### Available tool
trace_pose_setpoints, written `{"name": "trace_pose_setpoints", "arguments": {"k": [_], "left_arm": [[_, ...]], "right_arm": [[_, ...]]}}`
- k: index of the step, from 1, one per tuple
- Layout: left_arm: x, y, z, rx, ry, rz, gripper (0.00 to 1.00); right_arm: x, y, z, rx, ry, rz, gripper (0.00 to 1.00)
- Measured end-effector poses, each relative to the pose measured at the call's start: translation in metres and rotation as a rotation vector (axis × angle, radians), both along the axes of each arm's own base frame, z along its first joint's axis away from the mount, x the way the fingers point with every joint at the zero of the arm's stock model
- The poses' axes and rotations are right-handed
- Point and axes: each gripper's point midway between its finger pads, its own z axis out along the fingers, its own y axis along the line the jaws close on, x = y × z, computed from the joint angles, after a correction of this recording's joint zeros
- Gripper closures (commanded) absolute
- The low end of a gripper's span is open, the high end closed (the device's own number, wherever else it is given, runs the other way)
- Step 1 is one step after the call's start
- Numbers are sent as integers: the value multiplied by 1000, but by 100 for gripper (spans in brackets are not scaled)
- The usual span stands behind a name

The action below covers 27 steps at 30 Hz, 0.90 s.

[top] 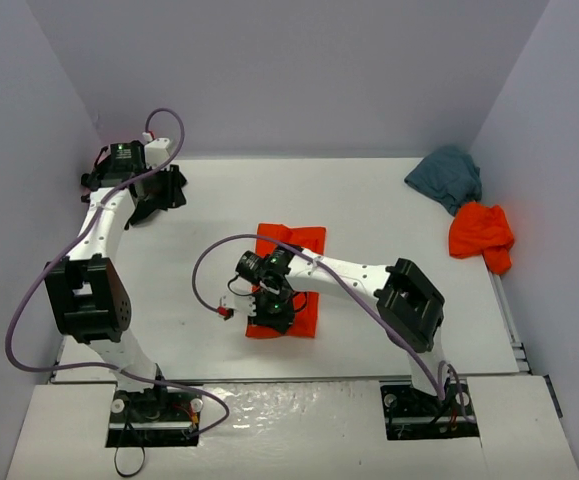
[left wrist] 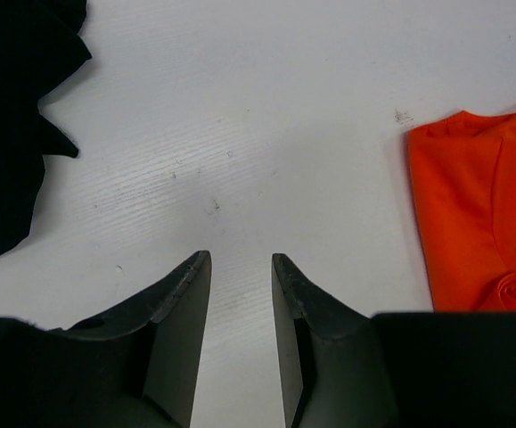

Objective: Fold and stack the t-shirts
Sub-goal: Fold the tshirt

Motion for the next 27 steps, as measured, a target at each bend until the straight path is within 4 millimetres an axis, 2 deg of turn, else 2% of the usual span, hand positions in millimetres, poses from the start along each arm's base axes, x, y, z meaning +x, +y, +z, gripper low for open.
{"name": "trace_pose_setpoints", "arguments": {"k": [2, 5, 9, 11, 15, 17, 19, 23, 27], "left_arm": [[-3, 0, 3, 1, -4, -6, 69], [-5, -2, 8, -3, -14, -18, 70], [-9, -4, 12, -9, -17, -29, 69], [-10, -5, 13, -10, -19, -34, 69], [-12, -4, 14, -9, -18, -45, 69], [-13, -3, 13, -7, -15, -48, 69], [-15, -2, 12, -5, -10, -52, 69], [-18, -1, 10, 2, 0, -63, 69], [-20, -1, 8, 7, 7, -75, 69]], "right_arm": [[-9, 7, 17, 22, 8, 25, 100], [-5, 22, 49, 80, -31, 37, 100], [22, 35, 94, 151, -158, 15, 100], [37, 37, 110, 170, -218, -3, 100], [78, 27, 122, 169, -286, -63, 100], [104, 16, 118, 149, -295, -109, 100], [133, 7, 105, 130, -299, -158, 100], [178, -10, 57, 56, -263, -231, 100], [204, -18, 10, 0, -219, -260, 100]]}}
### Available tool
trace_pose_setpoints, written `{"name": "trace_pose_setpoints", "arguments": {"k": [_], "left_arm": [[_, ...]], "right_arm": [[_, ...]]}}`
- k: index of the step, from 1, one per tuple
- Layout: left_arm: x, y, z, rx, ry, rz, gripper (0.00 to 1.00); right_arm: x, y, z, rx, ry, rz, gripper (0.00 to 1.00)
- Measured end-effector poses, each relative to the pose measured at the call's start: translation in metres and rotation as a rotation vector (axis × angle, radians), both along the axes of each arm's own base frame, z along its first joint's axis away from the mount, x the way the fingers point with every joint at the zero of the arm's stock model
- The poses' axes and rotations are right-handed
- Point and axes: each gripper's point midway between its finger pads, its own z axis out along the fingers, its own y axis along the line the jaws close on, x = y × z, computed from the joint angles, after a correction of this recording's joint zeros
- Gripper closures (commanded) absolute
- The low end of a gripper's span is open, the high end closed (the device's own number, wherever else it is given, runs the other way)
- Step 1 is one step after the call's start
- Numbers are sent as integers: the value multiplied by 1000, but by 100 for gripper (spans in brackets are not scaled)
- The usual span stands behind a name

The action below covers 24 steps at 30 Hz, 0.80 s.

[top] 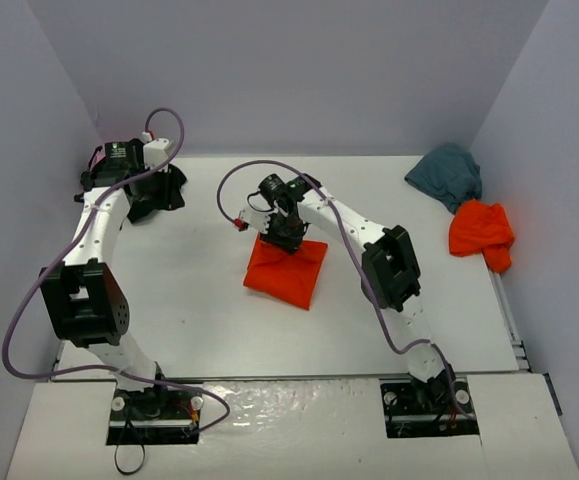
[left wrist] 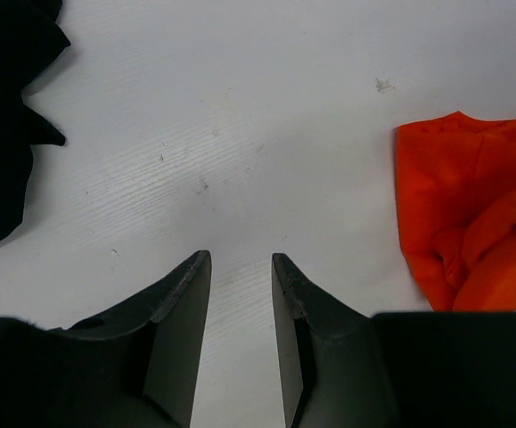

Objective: Fold and stack the t-shirts
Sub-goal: Fold the tshirt

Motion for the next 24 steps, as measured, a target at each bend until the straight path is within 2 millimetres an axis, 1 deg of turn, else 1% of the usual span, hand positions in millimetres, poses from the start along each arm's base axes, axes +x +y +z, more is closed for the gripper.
{"name": "trace_pose_setpoints", "arguments": {"k": [3, 4, 8, 14, 17, 22, 24], "left_arm": [[0, 0, 0, 4, -1, -5, 69], [0, 1, 0, 5, -1, -5, 69], [-1, 1, -1, 7, -1, -7, 69], [-1, 1, -1, 8, -1, -8, 69], [0, 1, -1, 4, 1, -9, 69], [0, 1, -4, 0, 8, -11, 69], [0, 1, -5, -2, 11, -12, 69]], "right_arm": [[9, 3, -19, -7, 9, 0, 100], [10, 4, -20, -10, 15, 4, 100], [24, 14, -19, 24, -16, 9, 100], [25, 16, -14, 36, -24, 11, 100], [27, 17, -1, 51, -47, 11, 100], [32, 15, 37, 83, -124, 4, 100], [35, 16, 47, 94, -149, 2, 100]]}}
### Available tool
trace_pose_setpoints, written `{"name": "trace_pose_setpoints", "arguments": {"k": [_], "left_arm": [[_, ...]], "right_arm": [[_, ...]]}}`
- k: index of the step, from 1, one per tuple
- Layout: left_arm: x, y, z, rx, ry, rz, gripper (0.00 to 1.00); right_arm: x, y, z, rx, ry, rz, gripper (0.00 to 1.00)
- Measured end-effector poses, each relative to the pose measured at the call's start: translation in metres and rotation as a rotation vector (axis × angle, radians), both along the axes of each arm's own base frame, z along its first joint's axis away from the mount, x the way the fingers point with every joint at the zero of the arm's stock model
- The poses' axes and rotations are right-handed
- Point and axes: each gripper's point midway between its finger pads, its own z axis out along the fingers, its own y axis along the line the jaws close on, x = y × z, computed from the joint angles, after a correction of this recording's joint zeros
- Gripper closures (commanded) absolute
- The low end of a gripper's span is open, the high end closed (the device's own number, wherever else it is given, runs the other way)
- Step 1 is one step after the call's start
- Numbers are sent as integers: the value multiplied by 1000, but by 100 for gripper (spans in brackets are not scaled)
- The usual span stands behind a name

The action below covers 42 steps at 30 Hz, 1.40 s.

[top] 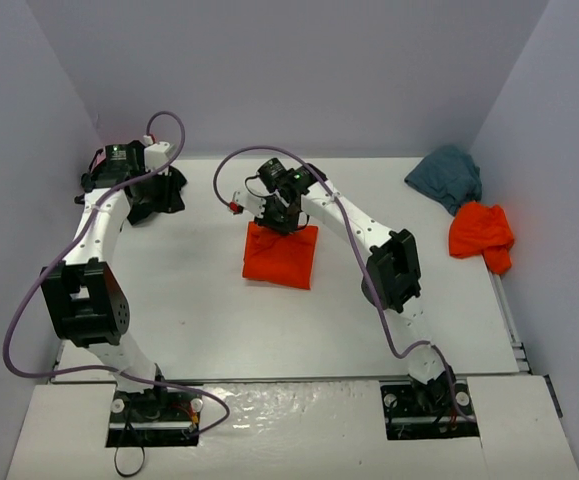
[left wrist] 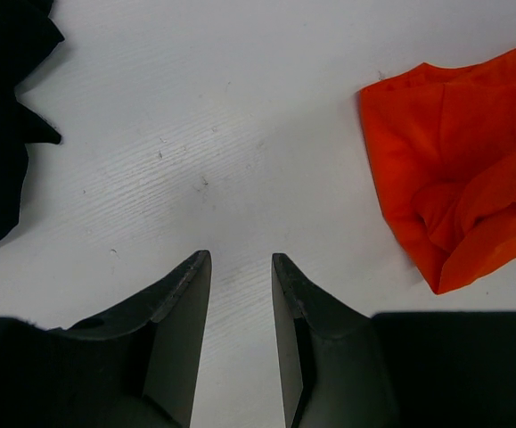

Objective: Fold and stack the t-shirts
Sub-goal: Fold the tshirt

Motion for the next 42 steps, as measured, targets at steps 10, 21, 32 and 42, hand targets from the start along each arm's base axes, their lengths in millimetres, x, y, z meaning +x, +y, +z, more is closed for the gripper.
{"name": "trace_pose_setpoints", "arguments": {"k": [10, 21, 32, 42], "left_arm": [[0, -1, -3, -4, 8, -3, 69], [1, 0, -15, -5, 40, -2, 69], [2, -1, -16, -10, 43, 0, 69], [3, -3, -14, -28, 42, 4, 69]], "right_arm": [[28, 4, -6, 15, -39, -9, 100], [101, -25, -84, -30, -89, -151, 57], [199, -97, -38, -144, -598, -553, 52], [203, -123, 54, -82, -797, -703, 100]]}}
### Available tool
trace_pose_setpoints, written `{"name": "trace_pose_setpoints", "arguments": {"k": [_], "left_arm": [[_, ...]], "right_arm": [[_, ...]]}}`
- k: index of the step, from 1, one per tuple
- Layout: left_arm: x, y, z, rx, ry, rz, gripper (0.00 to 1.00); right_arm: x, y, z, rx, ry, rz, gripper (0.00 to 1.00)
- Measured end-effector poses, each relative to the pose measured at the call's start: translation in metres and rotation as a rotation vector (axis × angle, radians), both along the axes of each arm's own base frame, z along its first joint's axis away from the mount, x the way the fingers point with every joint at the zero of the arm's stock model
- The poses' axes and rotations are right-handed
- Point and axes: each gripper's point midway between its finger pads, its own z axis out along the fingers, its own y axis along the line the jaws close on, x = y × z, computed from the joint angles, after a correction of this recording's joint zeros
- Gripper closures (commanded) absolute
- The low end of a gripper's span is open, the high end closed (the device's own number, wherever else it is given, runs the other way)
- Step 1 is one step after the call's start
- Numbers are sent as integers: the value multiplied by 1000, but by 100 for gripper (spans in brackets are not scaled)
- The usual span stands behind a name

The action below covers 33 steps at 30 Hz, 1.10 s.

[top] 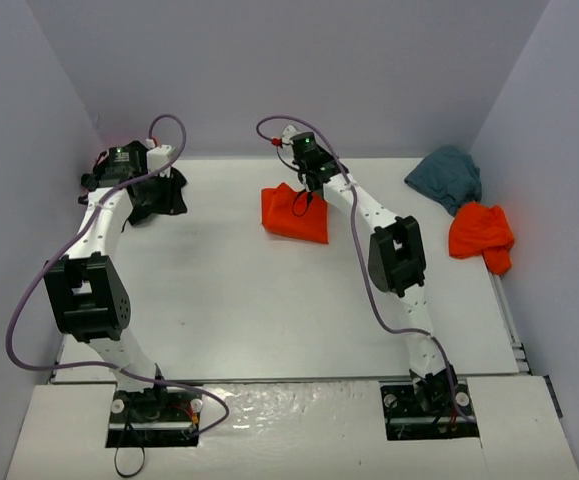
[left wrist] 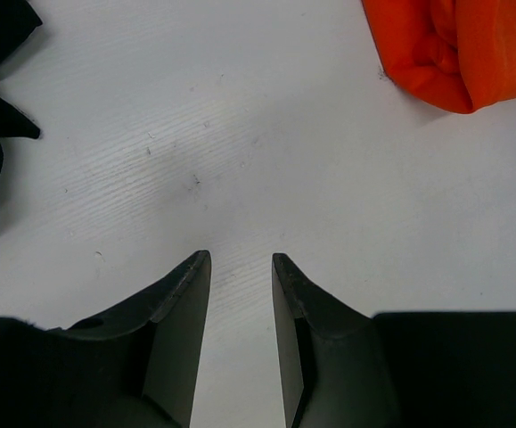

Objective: Fold and stack the t-shirts
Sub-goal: Fold the tshirt

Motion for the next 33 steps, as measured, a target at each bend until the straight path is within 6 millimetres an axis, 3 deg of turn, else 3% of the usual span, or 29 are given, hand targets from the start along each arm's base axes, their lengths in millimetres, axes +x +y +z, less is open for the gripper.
{"name": "trace_pose_setpoints", "arguments": {"k": [3, 6, 11, 14, 20, 25, 33], "left_arm": [[2, 0, 3, -11, -1, 12, 69], [6, 0, 8, -25, -10, 27, 69], [13, 5, 13, -48, -25, 76, 69], [16, 6, 16, -64, -27, 101, 69], [18, 6, 19, -74, -31, 112, 69], [17, 7, 19, -66, -36, 108, 69], [18, 12, 19, -55, -44, 105, 69]], "right_arm": [[-13, 17, 14, 31, -13, 30, 100], [-27, 42, 11, 50, 3, 83, 100], [-57, 84, -26, 31, 101, 184, 100], [-65, 103, -47, 29, 140, 224, 100], [-49, 109, -96, 1, 178, 202, 100], [-49, 104, -136, -54, 224, 183, 100], [-70, 130, -143, -127, 216, 248, 100]]}}
